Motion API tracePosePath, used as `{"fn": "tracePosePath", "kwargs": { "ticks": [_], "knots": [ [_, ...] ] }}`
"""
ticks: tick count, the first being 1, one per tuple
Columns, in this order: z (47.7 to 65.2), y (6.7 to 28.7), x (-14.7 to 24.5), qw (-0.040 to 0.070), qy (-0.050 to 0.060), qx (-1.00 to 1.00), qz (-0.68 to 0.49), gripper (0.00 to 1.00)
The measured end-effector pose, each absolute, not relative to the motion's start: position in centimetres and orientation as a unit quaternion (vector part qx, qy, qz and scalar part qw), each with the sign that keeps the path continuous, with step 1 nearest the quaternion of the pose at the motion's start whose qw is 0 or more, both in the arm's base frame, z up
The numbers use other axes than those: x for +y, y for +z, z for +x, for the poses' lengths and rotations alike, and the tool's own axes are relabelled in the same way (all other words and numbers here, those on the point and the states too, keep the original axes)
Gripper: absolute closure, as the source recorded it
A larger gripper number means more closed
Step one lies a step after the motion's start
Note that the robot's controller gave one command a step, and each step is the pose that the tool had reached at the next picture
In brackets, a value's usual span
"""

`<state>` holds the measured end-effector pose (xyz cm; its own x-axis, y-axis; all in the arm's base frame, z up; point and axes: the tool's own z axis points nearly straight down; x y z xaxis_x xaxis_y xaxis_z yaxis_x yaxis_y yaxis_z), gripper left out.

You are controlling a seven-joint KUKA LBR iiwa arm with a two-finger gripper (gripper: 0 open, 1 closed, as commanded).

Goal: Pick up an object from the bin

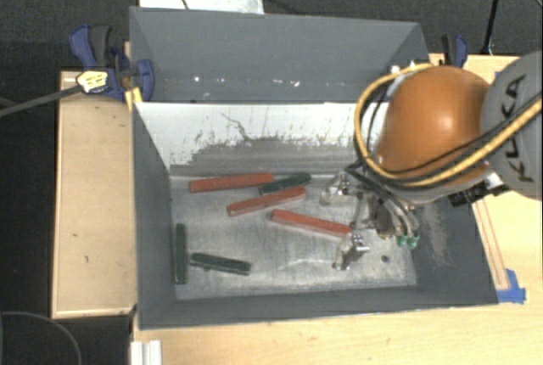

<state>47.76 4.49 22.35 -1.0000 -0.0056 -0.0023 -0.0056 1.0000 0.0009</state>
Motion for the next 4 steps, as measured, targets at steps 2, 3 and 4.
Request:
{"fn": "tracePosePath", "kwargs": {
  "ticks": [2, 3, 4],
  "knots": [
    [49.5, 17.5, 3.8, 0.005, 0.000, 1.000, -0.009, 0.00],
    [52.8, 8.0, 0.7, 0.018, 0.002, 1.000, 0.004, 1.00],
    [51.9, 7.5, 0.7, 0.000, 0.001, 1.000, 0.003, 0.00]
  ]
}}
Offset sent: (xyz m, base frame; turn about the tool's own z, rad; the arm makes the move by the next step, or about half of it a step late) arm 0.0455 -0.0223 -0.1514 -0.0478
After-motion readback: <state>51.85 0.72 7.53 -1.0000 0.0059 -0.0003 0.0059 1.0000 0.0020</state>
